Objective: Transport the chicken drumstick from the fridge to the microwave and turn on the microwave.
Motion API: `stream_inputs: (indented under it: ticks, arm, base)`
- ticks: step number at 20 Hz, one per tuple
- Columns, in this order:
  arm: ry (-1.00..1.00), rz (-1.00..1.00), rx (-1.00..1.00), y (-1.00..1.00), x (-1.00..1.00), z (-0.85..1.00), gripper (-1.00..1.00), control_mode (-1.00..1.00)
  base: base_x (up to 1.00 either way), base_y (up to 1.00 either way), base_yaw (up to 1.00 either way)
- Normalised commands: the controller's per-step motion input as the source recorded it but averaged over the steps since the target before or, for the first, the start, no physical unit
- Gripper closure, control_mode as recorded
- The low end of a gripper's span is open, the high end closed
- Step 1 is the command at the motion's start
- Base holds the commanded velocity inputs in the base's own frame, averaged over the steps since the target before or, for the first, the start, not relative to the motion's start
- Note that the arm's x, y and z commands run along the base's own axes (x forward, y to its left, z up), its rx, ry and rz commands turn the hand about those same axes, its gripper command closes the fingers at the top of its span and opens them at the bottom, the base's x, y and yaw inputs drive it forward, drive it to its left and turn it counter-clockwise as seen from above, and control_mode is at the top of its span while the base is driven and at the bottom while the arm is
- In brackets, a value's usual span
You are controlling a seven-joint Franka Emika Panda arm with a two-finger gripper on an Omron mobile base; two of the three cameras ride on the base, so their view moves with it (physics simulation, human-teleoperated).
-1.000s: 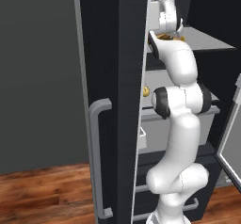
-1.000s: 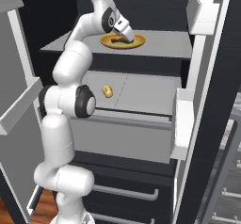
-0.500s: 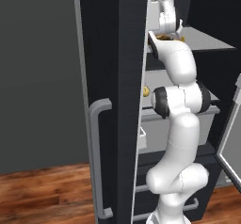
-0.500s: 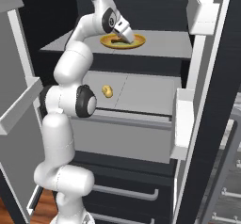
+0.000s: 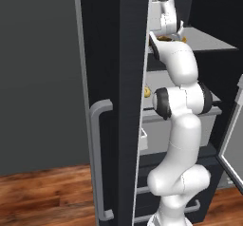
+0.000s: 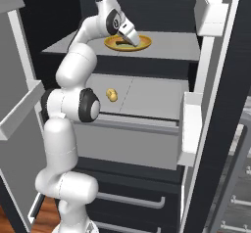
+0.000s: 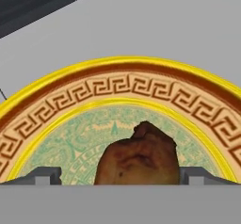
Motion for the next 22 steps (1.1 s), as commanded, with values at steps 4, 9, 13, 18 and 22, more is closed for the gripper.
stream_inputs:
  ticks: [4,9,13,18,22]
  arm:
    - [0.00,0.00,0.00,0.00,0.00,-0.03,-1.00,-1.00]
    - [0.00,0.00,0.00,0.00,0.00,0.00,1.00,-1.00]
    - [0.00,0.00,0.00,0.00,0.00,0.00,1.00,-1.00]
    - [-0.03,0.00,0.00,0.00,-0.02,0.00,1.00,-1.00]
    - [-0.14,0.00,0.00,0.00,-0.08,0.10,1.00,-1.00]
  base:
    - [0.00,0.00,0.00]
    - [0.00,0.00,0.00]
    - [0.00,0.00,0.00]
    - [0.00,0.00,0.00]
    - [0.00,0.00,0.00]
